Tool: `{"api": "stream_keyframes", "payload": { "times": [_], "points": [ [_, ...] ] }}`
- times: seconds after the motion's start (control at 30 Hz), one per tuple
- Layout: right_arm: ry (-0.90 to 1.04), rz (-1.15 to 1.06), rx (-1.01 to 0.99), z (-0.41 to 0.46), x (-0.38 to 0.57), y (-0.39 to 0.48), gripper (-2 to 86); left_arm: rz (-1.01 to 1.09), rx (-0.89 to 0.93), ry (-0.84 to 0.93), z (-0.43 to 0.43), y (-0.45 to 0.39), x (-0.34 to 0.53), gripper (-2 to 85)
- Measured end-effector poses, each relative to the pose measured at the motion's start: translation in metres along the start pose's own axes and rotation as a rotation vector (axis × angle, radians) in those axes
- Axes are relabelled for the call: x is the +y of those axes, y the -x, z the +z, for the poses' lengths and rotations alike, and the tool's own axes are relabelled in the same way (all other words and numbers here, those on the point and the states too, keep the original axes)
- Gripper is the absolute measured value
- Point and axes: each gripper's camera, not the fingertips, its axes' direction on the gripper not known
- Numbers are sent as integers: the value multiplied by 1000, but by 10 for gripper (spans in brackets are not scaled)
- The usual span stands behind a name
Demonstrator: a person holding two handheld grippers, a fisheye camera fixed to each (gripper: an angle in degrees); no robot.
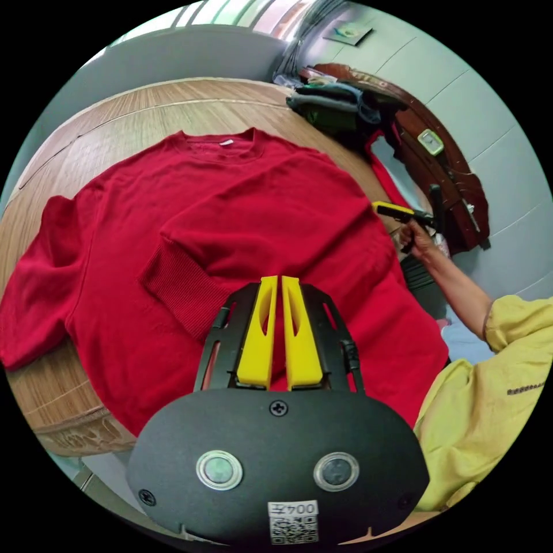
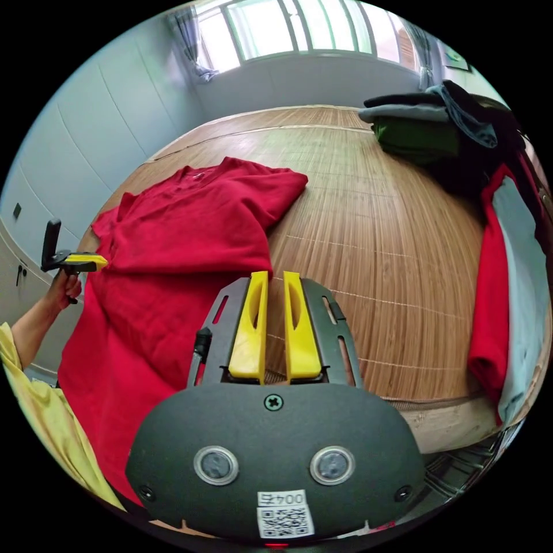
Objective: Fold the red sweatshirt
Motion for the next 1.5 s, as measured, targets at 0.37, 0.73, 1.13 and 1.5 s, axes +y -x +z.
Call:
{"api": "stream_keyframes", "payload": {
  "times": [0.37, 0.73, 1.13, 1.5],
  "points": [
    [-155, -71, 3, -17, -39, 30, 95, -308, -38, -176, -28, 85, 29, 103],
    [-98, 144, -86, -13, -94, -29, 97, -60, 70, -207, 9, 22, -45, 84],
    [133, 472, -304, 63, -194, -120, 111, 84, 54, -64, 125, -22, -94, 32],
    [206, 170, -64, 82, -217, -79, 49, 85, 60, -96, 143, -22, -98, 13]
  ]
}}
